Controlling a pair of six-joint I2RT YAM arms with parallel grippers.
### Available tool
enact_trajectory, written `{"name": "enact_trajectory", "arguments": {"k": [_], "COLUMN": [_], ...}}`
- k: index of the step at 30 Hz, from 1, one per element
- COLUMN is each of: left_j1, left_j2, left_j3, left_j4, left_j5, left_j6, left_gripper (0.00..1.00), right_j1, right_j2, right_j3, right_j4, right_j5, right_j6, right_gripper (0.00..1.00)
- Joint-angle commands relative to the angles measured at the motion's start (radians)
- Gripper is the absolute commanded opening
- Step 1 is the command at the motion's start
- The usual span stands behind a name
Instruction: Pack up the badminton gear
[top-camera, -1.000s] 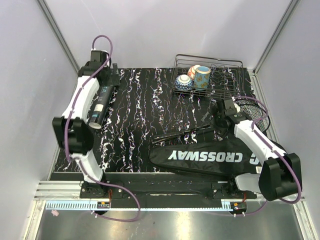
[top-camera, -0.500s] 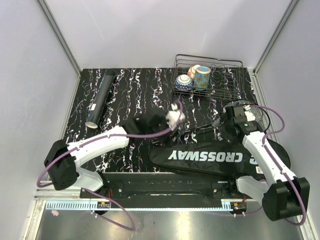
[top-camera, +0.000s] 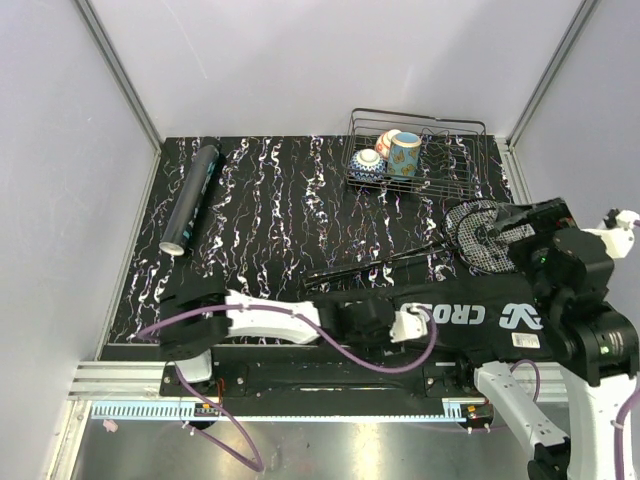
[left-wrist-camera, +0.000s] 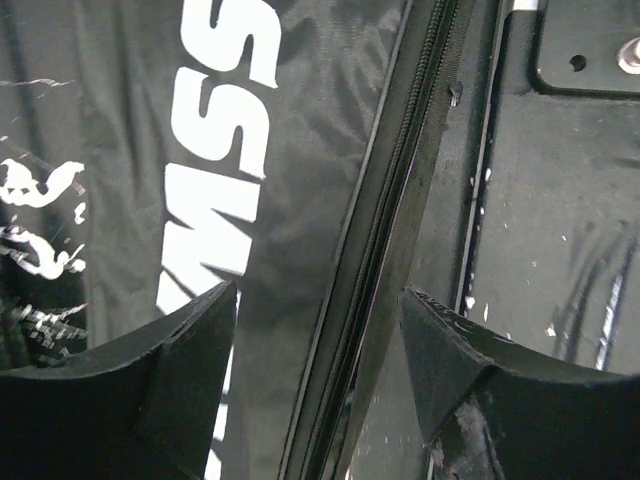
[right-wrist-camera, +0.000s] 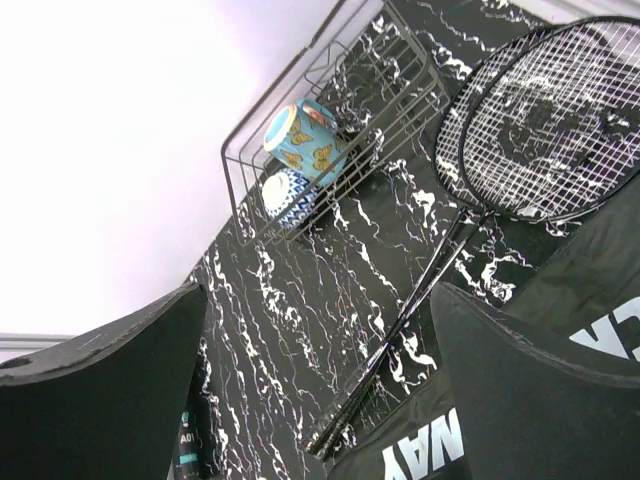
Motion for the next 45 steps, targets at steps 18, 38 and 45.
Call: {"name": "enact_trajectory", "arguments": {"k": [18, 38, 45], "left_j1": [-0.088, 0.024, 0.176], "left_j2": [0.304, -0.113, -0.384], "left_j3": [0.26, 0.48, 0.333], "left_j4": [0.033, -0.4, -0.455], "left_j5": [-0.245, -0.209, -0.261], "left_j6": [0.149, -0.305, -0.407], "left_gripper": [0.03, 0.0, 0.0], "right_j1": [-0.003, -0.005, -0.005], "right_j2": [-0.052, 0.035, 0.138], "right_j3": [-0.058, 0.075, 0.016], "right_j4": [-0.034, 0.083, 0.173], "right_j5": [-0.032, -0.322, -0.558], "right_j6": [-0.046, -0.272, -0.253], "right_gripper": [1.0, 1.0, 1.0]}}
